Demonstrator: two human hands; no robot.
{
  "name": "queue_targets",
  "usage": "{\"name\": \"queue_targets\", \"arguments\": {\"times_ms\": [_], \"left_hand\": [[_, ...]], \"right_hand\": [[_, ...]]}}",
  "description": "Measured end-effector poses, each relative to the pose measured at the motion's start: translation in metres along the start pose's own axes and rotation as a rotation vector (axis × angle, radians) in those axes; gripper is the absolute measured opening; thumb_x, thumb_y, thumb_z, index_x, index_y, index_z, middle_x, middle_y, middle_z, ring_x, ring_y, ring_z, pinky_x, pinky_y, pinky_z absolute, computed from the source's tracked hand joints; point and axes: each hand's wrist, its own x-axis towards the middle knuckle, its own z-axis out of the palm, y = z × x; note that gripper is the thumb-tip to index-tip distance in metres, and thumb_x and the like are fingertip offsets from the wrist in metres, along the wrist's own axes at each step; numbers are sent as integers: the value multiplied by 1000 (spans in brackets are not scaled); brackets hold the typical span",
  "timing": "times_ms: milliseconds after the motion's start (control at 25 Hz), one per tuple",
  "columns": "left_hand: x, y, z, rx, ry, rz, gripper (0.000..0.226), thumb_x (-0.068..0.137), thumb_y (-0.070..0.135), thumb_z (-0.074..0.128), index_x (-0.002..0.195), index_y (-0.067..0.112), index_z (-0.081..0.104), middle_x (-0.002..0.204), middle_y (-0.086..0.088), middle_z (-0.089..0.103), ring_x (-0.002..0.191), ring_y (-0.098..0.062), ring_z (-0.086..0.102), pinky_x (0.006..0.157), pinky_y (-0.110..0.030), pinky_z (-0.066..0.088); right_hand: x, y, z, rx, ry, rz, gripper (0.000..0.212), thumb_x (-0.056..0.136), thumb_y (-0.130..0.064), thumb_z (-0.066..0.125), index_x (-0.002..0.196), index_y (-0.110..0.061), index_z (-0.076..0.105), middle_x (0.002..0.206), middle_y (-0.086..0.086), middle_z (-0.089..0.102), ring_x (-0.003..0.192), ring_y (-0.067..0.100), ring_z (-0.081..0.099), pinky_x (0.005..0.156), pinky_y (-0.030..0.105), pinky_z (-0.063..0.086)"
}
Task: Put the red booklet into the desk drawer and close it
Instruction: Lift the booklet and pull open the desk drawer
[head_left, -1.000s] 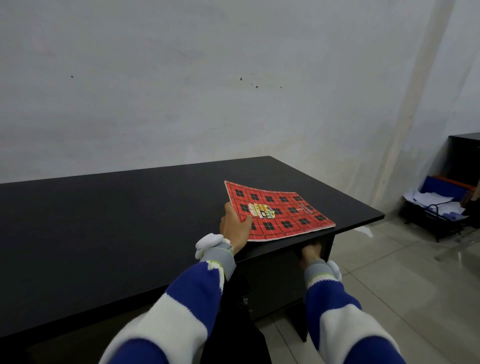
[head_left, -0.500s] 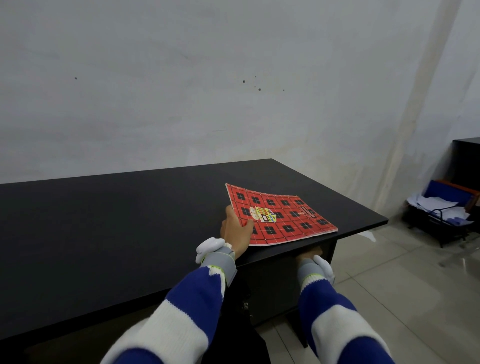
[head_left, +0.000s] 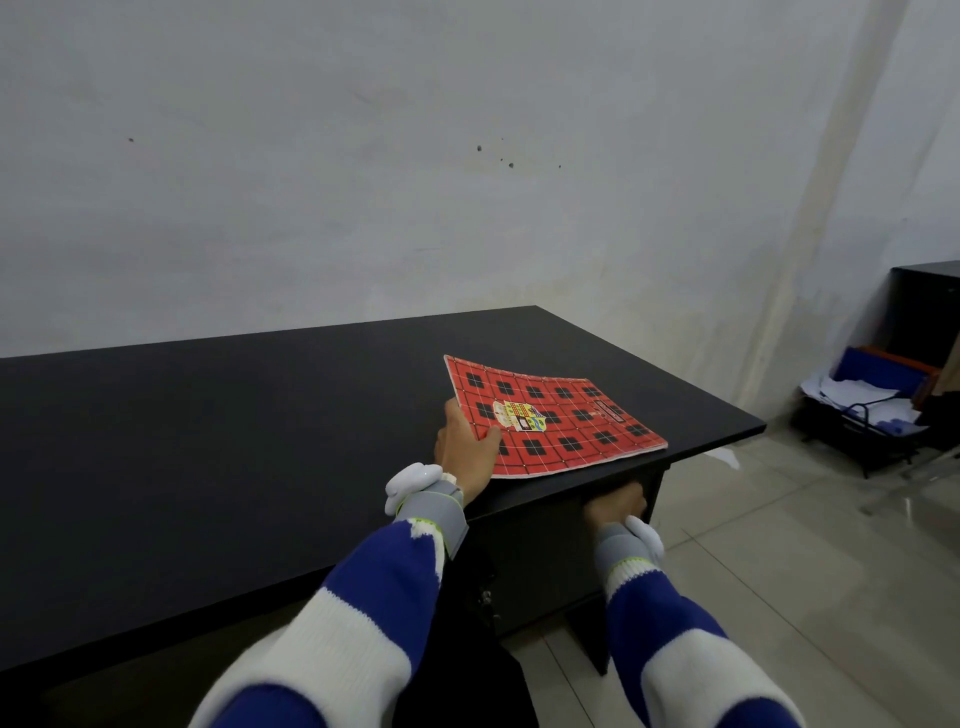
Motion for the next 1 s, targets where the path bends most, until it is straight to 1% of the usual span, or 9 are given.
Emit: {"name": "queue_targets", "arguments": {"times_ms": [120,200,320,400,560,720,880,1000], "left_hand": [[0,0,0,-6,-3,-3,41,90,13,56,129,10,41,123,-9,64,108,-26,64,80,-25,45],[-1,1,-1,-2,1,0,41,90,13,56,129,10,41,123,-9,64,109,-26,63,80,-25,43],[-1,1,0,0,0,1,42,91,13,55,129,10,40,124,-10,64,110,-27,63,80,-25,43],[0,1,0,3,-3,1,42,91,14,55,129,10,40,124,-9,63,110,-26,63,79,-24,43],[1,0,0,-5,-10,0,43,91,13,56,130,10,39,124,-10,63,109,-27,64,80,-26,46],[0,0,0,-11,-10,1,43,90,12,56,129,9,40,124,-10,64,109,-27,65,80,-25,46],[-2,3,-1,3,-1,7,42,90,12,56,129,9,40,124,-10,64,109,-27,64,79,-25,44],[-3,4,-2,11,9,11,43,90,12,56,130,9,41,124,-10,64,110,-28,63,79,-26,43]], "right_hand": [[-4,0,-12,38,-36,-2,34,88,-3,59,121,3,58,124,26,61,113,42,59,87,37,47],[-8,5,-19,86,-32,-31,36,87,-2,60,122,1,59,123,24,62,113,41,59,90,38,47],[-12,12,-24,169,-35,-52,47,86,-2,61,133,-3,54,129,20,61,120,38,56,99,38,45],[-12,16,-28,201,-25,-72,50,87,-2,61,136,-6,52,131,19,60,123,36,55,102,38,43],[-15,24,-36,268,-12,-96,45,85,-4,64,130,-8,59,125,18,64,119,34,57,103,35,42],[-18,33,-46,308,20,-98,45,84,-3,67,128,-7,61,122,18,65,117,32,58,101,31,41],[-20,43,-54,309,45,-118,44,83,-4,68,126,-7,62,121,20,64,114,35,58,105,40,43],[-22,50,-61,337,64,-128,43,82,-3,68,124,-6,63,117,19,66,112,34,60,103,41,45]]}}
